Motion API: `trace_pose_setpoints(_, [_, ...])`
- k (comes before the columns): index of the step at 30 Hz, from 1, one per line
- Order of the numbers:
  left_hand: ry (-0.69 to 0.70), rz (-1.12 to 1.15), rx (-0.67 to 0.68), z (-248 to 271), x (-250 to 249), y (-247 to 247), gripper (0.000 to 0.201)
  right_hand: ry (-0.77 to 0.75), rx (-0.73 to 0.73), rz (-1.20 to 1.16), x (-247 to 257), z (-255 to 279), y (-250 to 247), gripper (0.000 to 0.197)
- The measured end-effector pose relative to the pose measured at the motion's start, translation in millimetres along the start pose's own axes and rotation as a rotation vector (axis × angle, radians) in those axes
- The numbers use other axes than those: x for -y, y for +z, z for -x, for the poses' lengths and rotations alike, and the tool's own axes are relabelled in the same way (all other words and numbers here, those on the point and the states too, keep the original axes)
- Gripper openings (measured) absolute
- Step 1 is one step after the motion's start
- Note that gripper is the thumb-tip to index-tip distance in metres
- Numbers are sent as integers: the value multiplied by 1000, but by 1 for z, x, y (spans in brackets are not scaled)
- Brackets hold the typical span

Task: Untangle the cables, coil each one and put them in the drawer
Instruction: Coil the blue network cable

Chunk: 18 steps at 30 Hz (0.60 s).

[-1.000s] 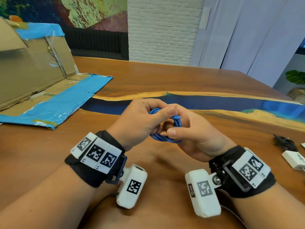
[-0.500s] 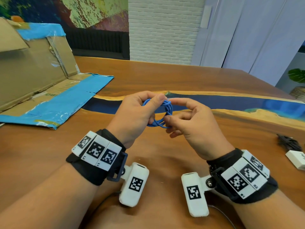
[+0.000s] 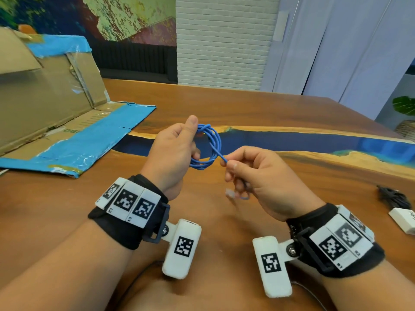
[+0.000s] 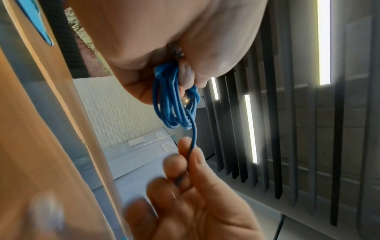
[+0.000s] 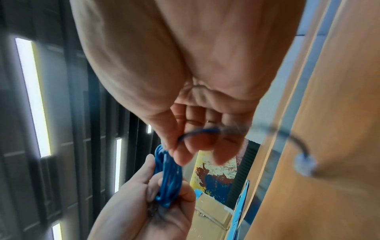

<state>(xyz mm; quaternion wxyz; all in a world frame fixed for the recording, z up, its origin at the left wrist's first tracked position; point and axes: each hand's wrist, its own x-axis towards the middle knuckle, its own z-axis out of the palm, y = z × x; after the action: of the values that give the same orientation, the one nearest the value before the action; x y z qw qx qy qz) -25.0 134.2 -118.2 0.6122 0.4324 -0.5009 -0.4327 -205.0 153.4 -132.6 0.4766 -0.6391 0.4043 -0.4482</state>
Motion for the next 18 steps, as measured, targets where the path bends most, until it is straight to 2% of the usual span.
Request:
trace_pose_setpoints(3, [-54,138,57,5,-5,3,36,-116,-75,221,0,-1,-3,8])
trace_pose_setpoints(6, [-97,257,128,11,-9,8,35,-166,-140,218,0,-2,-6,10])
trace_pose_setpoints(8, [-105,297,146,13,-11,9,34,-170,-138,164,-1,-2,-4,12])
trace_pose_setpoints(10, [-69,296,157,13,-11,10,34,-130,-116,-20,-4,-3,2,16])
trace_pose_setpoints(12, [-2,222,161,12,-11,9,33,-70,-72,-235,-6,-3,6,20])
trace_pose_setpoints(14, [57,132,160,12,-10,8,33,-30,-31,-342,-5,-4,7,24])
trace_pose_setpoints(16, [79,78,164,13,-11,6,34,-10,-32,-375,-4,-3,8,33])
trace_pose_setpoints(18, [81,50,177,12,-9,6,36,-21,-96,-306,-5,-4,11,35])
